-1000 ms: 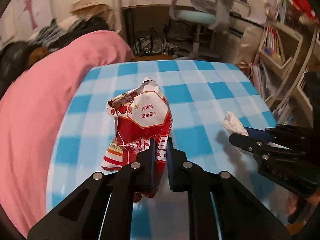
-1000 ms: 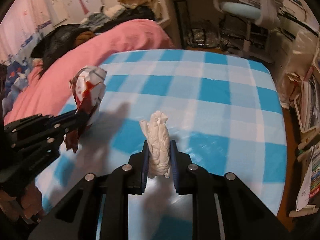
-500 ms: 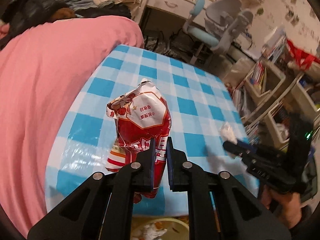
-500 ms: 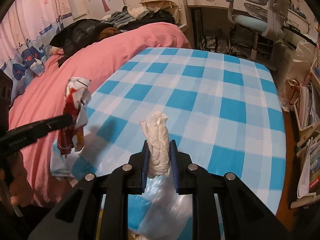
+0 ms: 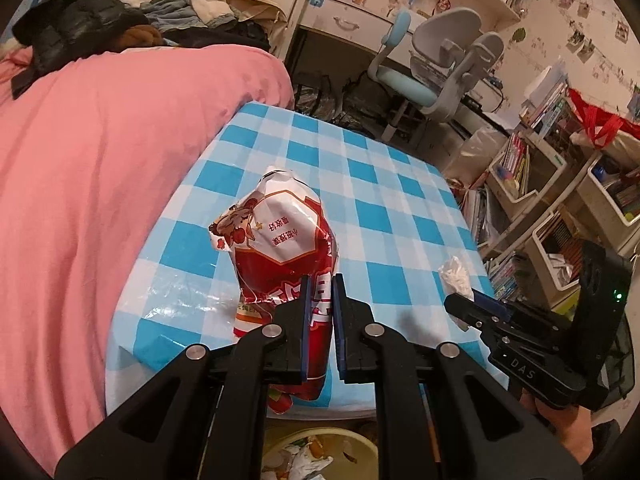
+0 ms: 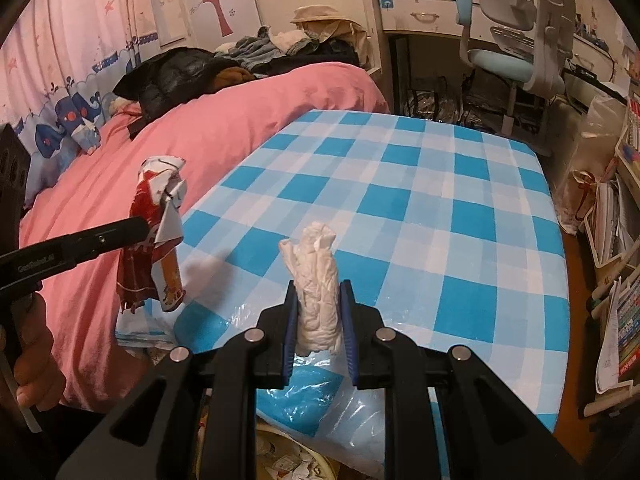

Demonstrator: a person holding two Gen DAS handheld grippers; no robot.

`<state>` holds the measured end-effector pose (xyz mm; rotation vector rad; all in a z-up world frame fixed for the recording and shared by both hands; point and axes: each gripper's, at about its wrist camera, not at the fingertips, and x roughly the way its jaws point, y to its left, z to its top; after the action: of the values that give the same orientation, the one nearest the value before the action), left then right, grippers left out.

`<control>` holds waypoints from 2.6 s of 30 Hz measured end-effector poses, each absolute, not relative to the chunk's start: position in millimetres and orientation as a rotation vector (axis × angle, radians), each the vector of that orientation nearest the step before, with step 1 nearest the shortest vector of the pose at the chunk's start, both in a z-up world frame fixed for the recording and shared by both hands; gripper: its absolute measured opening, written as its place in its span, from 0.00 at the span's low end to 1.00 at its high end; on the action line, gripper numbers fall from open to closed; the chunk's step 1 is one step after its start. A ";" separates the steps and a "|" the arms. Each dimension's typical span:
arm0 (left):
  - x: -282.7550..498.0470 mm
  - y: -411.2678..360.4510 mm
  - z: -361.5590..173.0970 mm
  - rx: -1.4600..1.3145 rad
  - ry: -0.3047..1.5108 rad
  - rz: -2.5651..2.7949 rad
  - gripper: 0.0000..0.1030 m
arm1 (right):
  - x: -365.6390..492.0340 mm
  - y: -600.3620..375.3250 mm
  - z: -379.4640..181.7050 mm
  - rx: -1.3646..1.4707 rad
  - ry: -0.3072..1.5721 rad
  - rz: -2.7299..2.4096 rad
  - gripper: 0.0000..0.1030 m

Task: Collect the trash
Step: 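Lift the red snack bag with the left tool and the tissue with the right, then carry the bag with the left tool and tissue with the right into the bin, release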

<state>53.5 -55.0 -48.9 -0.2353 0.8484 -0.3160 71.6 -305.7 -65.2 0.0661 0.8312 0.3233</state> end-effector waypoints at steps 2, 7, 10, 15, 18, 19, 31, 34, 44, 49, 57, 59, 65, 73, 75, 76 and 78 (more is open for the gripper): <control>55.2 -57.3 -49.1 -0.228 0.848 -0.318 0.09 | 73.7 -304.6 -66.5 0.064 0.833 0.324 0.20; 57.0 -62.9 -43.5 -0.202 0.829 -0.320 0.09 | 76.4 -301.9 -67.2 0.065 0.830 0.327 0.20; 57.2 -67.2 -41.1 -0.180 0.821 -0.319 0.09 | 77.1 -300.0 -67.5 0.062 0.829 0.332 0.20; 61.6 -72.9 -42.8 -0.155 0.825 -0.316 0.09 | 77.6 -300.7 -67.0 0.063 0.825 0.332 0.20; 65.1 -73.9 -46.7 -0.159 0.838 -0.312 0.09 | 77.9 -302.4 -66.8 0.069 0.826 0.328 0.20; 65.2 -73.6 -46.9 -0.162 0.838 -0.313 0.09 | 77.6 -303.2 -66.6 0.070 0.825 0.327 0.20; 54.4 -79.0 -37.9 -0.134 0.799 -0.328 0.09 | 76.9 -305.4 -64.1 0.077 0.822 0.332 0.20; 49.5 -77.6 -33.9 -0.131 0.788 -0.331 0.09 | 74.7 -305.6 -62.5 0.085 0.820 0.338 0.20; 14.6 -68.2 -26.0 -0.154 0.771 -0.372 0.09 | 33.4 -293.6 -64.7 0.116 0.825 0.386 0.20; -15.4 -56.4 -25.5 -0.191 0.769 -0.410 0.08 | -3.0 -279.7 -75.2 0.117 0.855 0.426 0.20; -77.8 -47.7 -37.9 -0.188 0.806 -0.451 0.08 | -54.5 -254.0 -113.7 0.090 0.998 0.488 0.24; -92.6 -47.8 -42.7 -0.182 0.822 -0.461 0.08 | -64.0 -250.9 -122.0 0.077 1.030 0.483 0.34; -134.6 -51.4 -63.2 -0.167 0.894 -0.482 0.08 | -82.1 -269.7 -121.6 0.120 1.005 0.381 0.59; -174.3 -66.8 -97.4 -0.090 1.026 -0.499 0.09 | -94.3 -299.6 -104.2 0.191 0.874 0.220 0.77; -178.2 -68.3 -98.0 -0.058 1.018 -0.477 0.11 | -98.9 -298.9 -98.9 0.173 0.833 0.194 0.79; -178.5 -68.5 -96.7 -0.052 1.012 -0.472 0.12 | -101.1 -298.4 -96.1 0.160 0.810 0.180 0.80; -179.4 -68.7 -93.8 -0.035 0.993 -0.455 0.24 | -103.7 -299.2 -92.7 0.141 0.776 0.162 0.83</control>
<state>-179.4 -68.7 -93.8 -0.0355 0.9934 -0.4548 -103.7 -299.2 -92.7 0.1409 0.7756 0.1620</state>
